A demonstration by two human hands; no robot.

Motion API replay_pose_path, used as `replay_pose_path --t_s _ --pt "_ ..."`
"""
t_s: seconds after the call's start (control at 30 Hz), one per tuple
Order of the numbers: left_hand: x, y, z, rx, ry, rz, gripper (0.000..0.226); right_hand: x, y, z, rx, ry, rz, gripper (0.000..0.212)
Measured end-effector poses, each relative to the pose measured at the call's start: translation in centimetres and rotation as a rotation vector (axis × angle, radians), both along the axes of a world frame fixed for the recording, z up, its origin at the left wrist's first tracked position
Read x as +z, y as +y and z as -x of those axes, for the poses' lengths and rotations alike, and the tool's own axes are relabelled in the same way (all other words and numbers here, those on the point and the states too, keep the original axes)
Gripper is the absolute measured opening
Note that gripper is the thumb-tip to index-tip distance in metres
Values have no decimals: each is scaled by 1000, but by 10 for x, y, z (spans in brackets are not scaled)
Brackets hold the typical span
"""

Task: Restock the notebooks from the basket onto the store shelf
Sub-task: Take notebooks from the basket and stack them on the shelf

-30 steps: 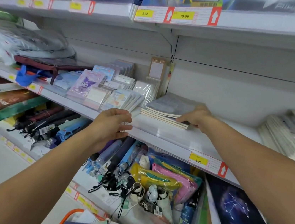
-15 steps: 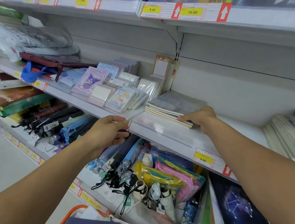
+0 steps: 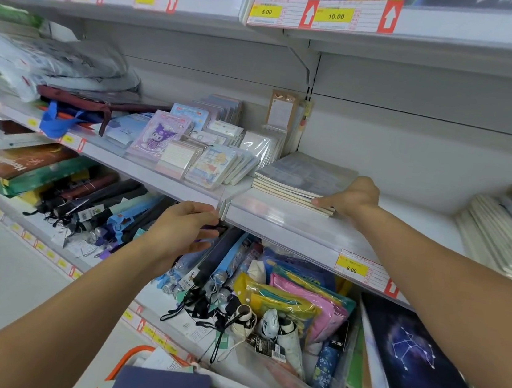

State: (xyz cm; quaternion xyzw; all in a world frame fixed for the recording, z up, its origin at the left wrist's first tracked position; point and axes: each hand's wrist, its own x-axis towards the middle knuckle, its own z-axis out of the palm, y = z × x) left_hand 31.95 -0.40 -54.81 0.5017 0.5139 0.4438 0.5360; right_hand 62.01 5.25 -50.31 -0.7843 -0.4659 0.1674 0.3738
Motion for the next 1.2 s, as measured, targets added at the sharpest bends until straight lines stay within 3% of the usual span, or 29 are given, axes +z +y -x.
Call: replay_pose_path --t_s 0.2,0.3,0.37,0.4,0.47,0.53,0.57,0.67,0.73,0.8,0.87,0.97,1.03,1.13,1.2 --pt "-7 -18 17 3 96 -6 16 8 -17 2 4 -98 -8 61" --pt "-15 -37 36 -37 316 -35 19 -1 -61 36 -18 -238 -422 49" --pt "-38 -56 57 -98 542 0 23 -34 -104 95 164 -233 -637 32" --pt "-54 -66 69 -148 665 49 26 -61 -124 125 295 -216 -558 26" --pt "-89 -85 98 -297 913 239 37 -128 -158 177 533 -150 -58 41" --pt "-114 -102 128 -487 1096 506 49 -198 -180 208 606 -30 505 53" --pt "-120 -107 141 -545 1135 599 54 -229 -188 215 576 15 639 54" --pt "-130 -112 163 -498 1093 651 61 -291 -203 221 413 63 663 56" --pt "-133 -113 166 -509 1109 627 64 -310 -206 224 323 102 655 83" --pt "-138 -115 166 -570 1134 622 64 -318 -205 229 295 52 672 96" --pt "-141 -114 164 -608 1147 608 62 -316 -205 232 278 36 673 88" --pt "-139 -109 155 -631 1143 568 62 -314 -203 225 274 74 628 43" --pt "-136 -106 148 -627 1125 550 62 -313 -202 221 287 64 565 25" --pt "-126 -103 137 -575 1097 524 71 -289 -192 208 320 113 487 26" --pt "-117 -106 124 -518 928 536 80 -253 -178 199 339 132 416 22"
